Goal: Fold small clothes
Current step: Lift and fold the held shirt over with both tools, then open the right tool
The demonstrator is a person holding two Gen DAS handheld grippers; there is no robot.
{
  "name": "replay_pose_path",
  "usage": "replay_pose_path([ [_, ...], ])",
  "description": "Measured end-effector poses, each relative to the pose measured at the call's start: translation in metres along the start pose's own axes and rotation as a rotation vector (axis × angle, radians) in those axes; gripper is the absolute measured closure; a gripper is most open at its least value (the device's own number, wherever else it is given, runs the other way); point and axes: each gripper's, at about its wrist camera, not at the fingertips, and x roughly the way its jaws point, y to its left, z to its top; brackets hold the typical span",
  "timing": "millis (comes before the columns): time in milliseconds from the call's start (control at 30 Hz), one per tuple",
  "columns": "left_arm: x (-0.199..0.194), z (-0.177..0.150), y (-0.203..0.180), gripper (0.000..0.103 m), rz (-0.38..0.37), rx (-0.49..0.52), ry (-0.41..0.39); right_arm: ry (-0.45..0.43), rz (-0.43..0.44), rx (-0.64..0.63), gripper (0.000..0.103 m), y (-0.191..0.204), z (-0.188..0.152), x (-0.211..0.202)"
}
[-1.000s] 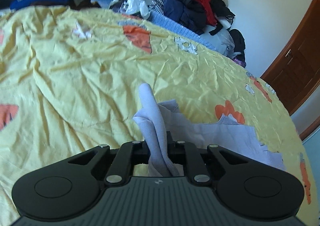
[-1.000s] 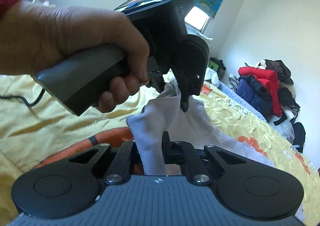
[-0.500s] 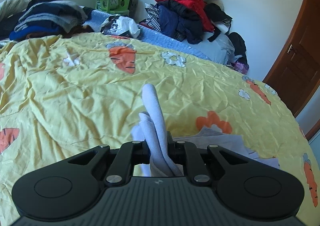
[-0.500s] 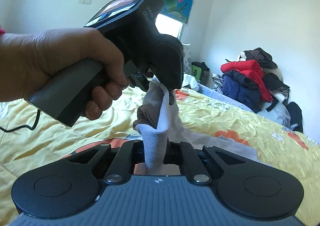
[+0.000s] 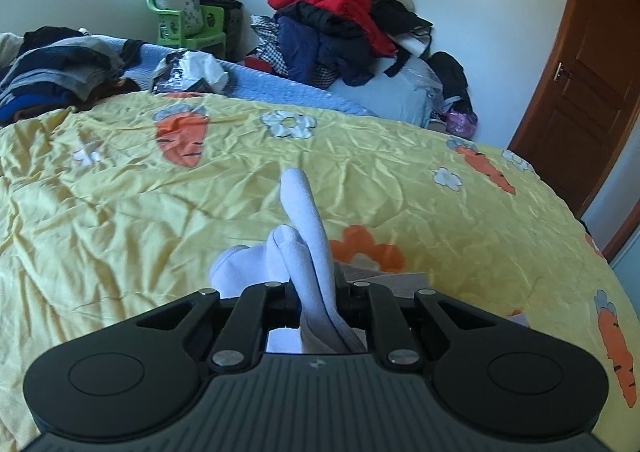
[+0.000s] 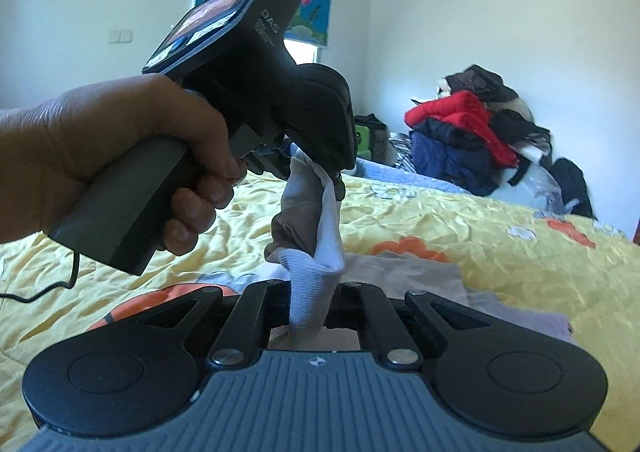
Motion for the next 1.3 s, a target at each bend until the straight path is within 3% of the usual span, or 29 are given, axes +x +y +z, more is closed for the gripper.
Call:
replay_pose_path([
  [467,0.035,-0.011,-0.064,0.092,0.0,0.101,0.026,0.031,-0.017,0.183,0.096,-0.049,-0.019,-0.007],
  [700,0.052,-0.02,-0.077,0.092,0.014,0.113,0.048,0.058,0.006,0.311,0.096,-0.072,-0.031,-0.003],
  [1300,0.077,-0.034,-0.106,0.091,0.009,0.154,0.111,0.106,0.031,0.475,0.095,-0.099,-0.052,0.003],
])
